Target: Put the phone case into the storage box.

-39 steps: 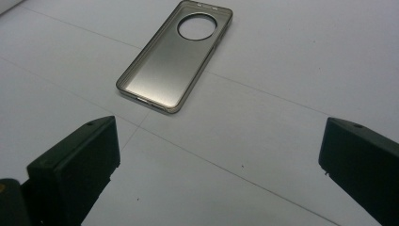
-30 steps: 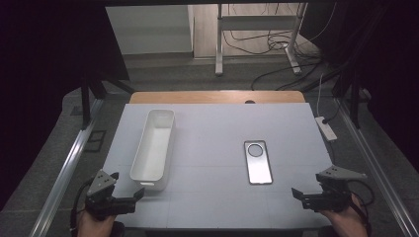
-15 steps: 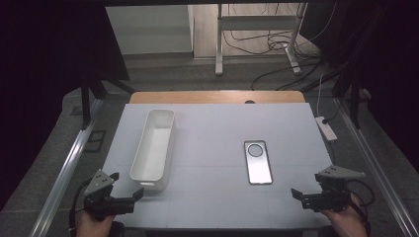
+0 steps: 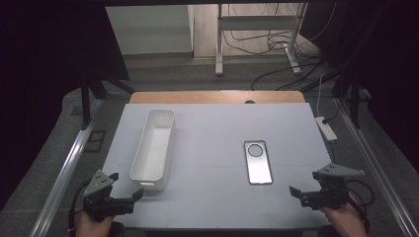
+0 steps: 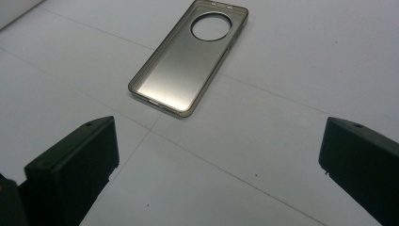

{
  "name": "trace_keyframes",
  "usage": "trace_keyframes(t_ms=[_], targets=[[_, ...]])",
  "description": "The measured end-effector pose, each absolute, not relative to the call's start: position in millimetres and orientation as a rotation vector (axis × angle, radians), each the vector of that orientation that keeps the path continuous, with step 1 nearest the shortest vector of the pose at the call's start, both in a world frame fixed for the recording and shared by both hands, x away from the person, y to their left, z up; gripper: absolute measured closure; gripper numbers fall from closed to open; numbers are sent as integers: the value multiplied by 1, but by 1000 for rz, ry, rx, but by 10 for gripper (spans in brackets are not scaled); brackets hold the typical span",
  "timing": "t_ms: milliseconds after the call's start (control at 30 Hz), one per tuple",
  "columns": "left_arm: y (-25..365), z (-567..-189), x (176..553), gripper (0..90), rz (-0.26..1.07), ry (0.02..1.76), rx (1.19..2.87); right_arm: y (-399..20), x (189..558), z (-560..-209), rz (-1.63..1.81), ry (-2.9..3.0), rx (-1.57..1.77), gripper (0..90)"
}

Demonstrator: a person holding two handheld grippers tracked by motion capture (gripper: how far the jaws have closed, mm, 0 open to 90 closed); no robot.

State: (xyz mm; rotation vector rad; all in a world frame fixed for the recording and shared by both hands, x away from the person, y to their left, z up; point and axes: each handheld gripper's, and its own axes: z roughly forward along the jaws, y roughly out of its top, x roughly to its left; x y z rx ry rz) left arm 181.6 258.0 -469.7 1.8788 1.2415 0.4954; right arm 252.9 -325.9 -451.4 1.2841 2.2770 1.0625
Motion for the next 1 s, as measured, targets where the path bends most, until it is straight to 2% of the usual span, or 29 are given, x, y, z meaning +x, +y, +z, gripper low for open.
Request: trace_keyframes(t_ms=[1000], targets=[[257,-470,181,1,507,1232,1884,-314,278,-454,1023,2350,1292,0]])
